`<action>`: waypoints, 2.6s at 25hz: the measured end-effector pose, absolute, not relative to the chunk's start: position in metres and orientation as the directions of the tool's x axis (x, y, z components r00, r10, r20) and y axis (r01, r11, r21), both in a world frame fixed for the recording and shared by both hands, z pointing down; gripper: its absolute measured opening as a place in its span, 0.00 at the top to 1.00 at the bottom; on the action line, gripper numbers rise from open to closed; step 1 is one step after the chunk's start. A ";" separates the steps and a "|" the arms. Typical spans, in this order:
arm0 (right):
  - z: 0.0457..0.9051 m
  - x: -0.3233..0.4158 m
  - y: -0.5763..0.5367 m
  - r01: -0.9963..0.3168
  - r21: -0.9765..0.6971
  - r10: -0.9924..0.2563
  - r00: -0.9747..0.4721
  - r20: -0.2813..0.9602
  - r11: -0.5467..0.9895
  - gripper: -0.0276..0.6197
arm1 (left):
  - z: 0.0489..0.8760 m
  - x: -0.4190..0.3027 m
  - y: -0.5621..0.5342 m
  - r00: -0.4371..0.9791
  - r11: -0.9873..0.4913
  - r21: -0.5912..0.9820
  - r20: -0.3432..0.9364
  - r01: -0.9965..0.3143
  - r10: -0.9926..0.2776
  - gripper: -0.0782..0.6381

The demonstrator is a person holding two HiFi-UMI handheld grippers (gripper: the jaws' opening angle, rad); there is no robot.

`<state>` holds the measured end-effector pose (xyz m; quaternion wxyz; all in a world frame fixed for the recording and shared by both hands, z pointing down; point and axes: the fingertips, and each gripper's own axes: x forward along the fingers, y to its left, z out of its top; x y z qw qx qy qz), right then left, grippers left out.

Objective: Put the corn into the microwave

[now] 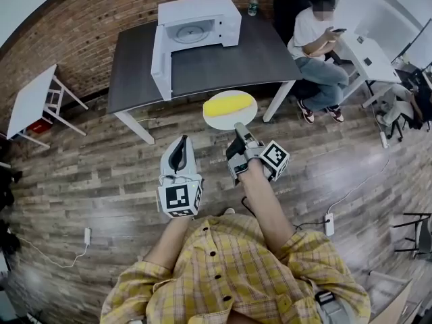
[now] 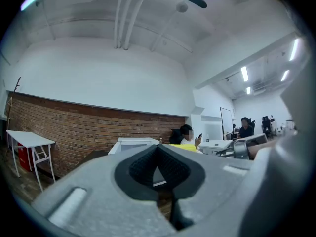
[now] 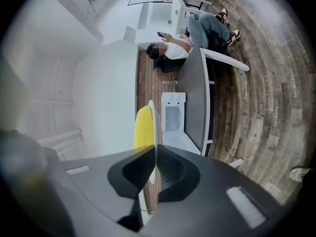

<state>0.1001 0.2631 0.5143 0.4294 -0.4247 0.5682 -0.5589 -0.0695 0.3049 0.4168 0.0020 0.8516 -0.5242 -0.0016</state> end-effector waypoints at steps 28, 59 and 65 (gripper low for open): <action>0.520 0.093 0.022 -0.009 -1.000 -0.941 -0.337 0.022 -0.020 0.93 | 0.430 -0.049 0.064 0.427 -0.427 0.038 0.017 -0.904 -0.904 0.89; 0.541 0.065 -0.147 -0.034 -0.997 -0.966 -0.249 0.074 -0.068 0.93 | 0.449 -0.062 -0.104 0.554 -0.546 0.123 0.039 -0.829 -0.832 0.90; 0.538 0.070 -0.154 -0.044 -0.997 -0.966 -0.248 0.076 -0.067 0.93 | 0.448 -0.058 -0.113 0.563 -0.553 0.139 0.039 -0.821 -0.826 0.90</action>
